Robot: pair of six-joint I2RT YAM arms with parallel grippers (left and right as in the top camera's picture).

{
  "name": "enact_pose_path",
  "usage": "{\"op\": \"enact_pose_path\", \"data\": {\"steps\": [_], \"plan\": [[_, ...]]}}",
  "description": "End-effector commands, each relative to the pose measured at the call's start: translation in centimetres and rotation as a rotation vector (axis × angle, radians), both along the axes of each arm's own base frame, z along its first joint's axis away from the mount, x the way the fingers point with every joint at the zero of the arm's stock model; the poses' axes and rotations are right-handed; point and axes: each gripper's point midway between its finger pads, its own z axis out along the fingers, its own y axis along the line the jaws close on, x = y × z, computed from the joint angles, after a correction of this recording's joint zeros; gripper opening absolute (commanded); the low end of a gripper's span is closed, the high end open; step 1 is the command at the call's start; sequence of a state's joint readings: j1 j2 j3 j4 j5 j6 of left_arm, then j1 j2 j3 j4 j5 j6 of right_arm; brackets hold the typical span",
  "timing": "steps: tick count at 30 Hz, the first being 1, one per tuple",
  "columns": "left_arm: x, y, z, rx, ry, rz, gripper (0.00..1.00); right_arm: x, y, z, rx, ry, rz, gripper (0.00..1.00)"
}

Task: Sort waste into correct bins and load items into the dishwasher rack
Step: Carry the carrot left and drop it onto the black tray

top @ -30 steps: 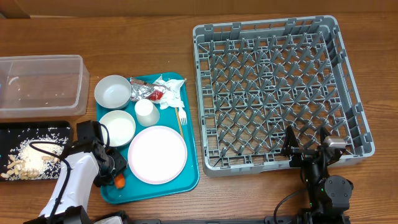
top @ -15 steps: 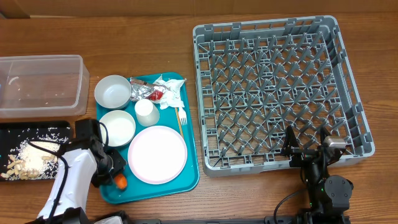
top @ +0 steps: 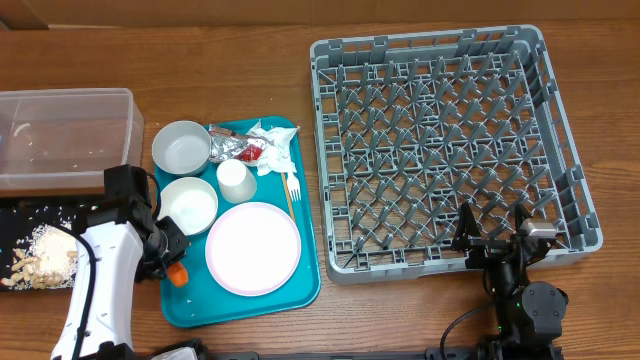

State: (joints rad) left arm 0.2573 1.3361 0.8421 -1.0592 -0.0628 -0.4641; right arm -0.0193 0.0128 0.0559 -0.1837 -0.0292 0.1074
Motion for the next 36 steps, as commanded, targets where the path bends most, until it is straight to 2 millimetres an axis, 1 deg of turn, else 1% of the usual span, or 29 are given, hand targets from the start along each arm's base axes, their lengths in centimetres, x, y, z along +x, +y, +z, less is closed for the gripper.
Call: {"op": "enact_pose_path", "data": {"steps": [1,7,11,15,20,22,25,28,30,36], "plan": [[1.4,1.4,1.5,0.063,-0.041,-0.002,0.05,0.0,-0.1,0.1,-0.004,-0.009,-0.002,1.00],[3.2,3.0,3.2,0.085,-0.116,0.050,0.06,0.0,-0.1,0.1,-0.004,-0.009,-0.002,1.00],[3.5,5.3,4.1,0.106,-0.162,0.134,0.06,0.0,-0.1,0.1,-0.004,-0.009,-0.002,1.00],[3.0,9.3,4.4,0.142,-0.215,0.276,0.09,0.0,-0.1,0.1,-0.004,-0.009,-0.002,1.00],[2.1,14.4,5.2,0.208,-0.298,0.438,0.09,0.0,-0.1,0.1,-0.004,-0.009,-0.002,1.00],[1.7,15.9,5.6,0.224,-0.332,0.492,0.09,0.0,-0.1,0.1,-0.004,-0.009,-0.002,1.00],[1.3,17.2,5.5,0.194,-0.380,0.609,0.09,0.0,-0.1,0.1,-0.004,-0.009,-0.002,1.00],[1.4,18.4,5.3,0.191,-0.409,0.680,0.11,0.0,-0.1,0.1,-0.004,-0.009,-0.002,1.00],[1.8,19.2,5.0,0.203,-0.422,0.689,0.14,0.0,-0.1,0.1,-0.004,-0.009,-0.002,1.00],[3.1,20.8,3.7,0.217,-0.444,0.690,0.15,0.0,-0.1,0.1,-0.004,-0.009,-0.002,1.00]]}}
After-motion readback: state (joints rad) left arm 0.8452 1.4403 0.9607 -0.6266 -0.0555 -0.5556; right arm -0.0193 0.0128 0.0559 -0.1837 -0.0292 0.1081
